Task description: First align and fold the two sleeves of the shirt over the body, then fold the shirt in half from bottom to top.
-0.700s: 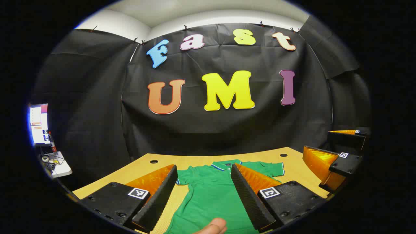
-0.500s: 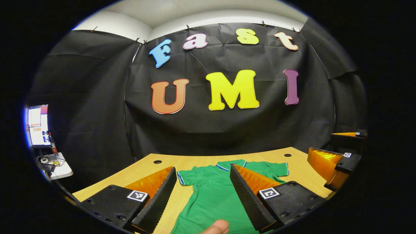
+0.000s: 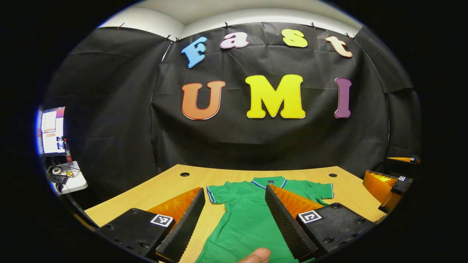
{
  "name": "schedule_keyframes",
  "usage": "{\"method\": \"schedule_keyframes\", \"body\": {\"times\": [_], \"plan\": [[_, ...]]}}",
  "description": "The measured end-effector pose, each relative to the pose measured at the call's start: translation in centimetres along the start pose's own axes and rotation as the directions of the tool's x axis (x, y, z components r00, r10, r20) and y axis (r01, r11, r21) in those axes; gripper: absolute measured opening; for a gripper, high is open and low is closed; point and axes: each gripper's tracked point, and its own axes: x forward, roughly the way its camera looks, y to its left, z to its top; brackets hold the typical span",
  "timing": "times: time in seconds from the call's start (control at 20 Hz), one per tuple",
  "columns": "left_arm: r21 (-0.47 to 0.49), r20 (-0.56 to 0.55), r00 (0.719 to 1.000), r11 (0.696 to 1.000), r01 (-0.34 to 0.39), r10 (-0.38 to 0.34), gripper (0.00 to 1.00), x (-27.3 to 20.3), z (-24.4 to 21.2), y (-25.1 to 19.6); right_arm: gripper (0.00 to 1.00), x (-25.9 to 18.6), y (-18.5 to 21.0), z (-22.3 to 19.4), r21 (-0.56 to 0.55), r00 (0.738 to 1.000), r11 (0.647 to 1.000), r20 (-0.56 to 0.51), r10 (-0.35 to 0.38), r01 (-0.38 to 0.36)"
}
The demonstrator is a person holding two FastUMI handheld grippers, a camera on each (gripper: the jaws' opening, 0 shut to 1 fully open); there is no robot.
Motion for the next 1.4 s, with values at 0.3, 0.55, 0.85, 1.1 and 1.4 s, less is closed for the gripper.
{"method": "schedule_keyframes", "body": {"times": [0.3, 0.55, 0.85, 1.1, 1.4], "plan": [[0.021, 0.000, 1.000, 1.000, -0.001, 0.001, 1.00, -0.1, -0.1, -0.2, 0.95, 0.4, -0.7, -0.6, 0.004, 1.000, 1.000, -0.012, -0.008, 0.008], [0.044, 0.001, 1.000, 0.999, 0.001, -0.001, 1.00, -0.2, -0.1, -0.5, 0.95, 1.5, -1.7, -2.0, 0.012, 0.999, 1.000, -0.038, -0.016, 0.017], [0.047, -0.011, 1.000, 0.999, -0.008, 0.009, 1.00, 0.0, -0.4, -0.4, 0.95, 4.1, -3.6, -3.3, 0.008, 0.997, 0.999, -0.060, -0.042, 0.042], [0.052, -0.009, 1.000, 0.998, -0.027, 0.028, 1.00, 0.3, -0.4, 0.3, 0.95, 9.1, -5.3, -3.4, -0.010, 0.996, 0.999, -0.072, -0.054, 0.054], [0.038, -0.030, 0.999, 0.999, -0.035, 0.036, 1.00, 1.2, -1.1, 0.9, 0.95, 17.6, -9.1, -5.1, -0.054, 0.987, 0.991, -0.101, -0.126, 0.121]]}}
